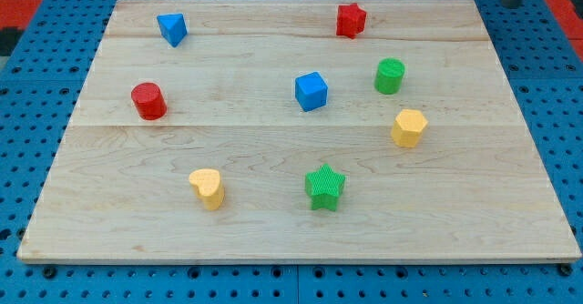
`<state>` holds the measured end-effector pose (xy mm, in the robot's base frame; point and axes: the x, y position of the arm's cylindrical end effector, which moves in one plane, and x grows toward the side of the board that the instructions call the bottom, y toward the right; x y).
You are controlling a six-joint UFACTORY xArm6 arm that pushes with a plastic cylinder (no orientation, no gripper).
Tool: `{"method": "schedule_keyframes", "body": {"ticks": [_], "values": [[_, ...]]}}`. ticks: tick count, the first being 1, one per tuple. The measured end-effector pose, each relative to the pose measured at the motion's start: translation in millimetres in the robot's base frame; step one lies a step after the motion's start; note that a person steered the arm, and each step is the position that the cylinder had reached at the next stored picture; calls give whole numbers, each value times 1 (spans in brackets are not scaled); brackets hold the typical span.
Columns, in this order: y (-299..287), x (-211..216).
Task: Place the red star right diagonally to the top of the green circle
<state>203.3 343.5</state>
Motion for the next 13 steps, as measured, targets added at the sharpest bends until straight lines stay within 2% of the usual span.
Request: {"method": "schedule_keyframes", "body": {"ticks": [5, 6, 7, 9, 10, 11, 13], "values": [[0, 4], [-4, 19], [-25, 60], [-158, 96], [-253, 99], [-321, 86], [-310, 22]]}}
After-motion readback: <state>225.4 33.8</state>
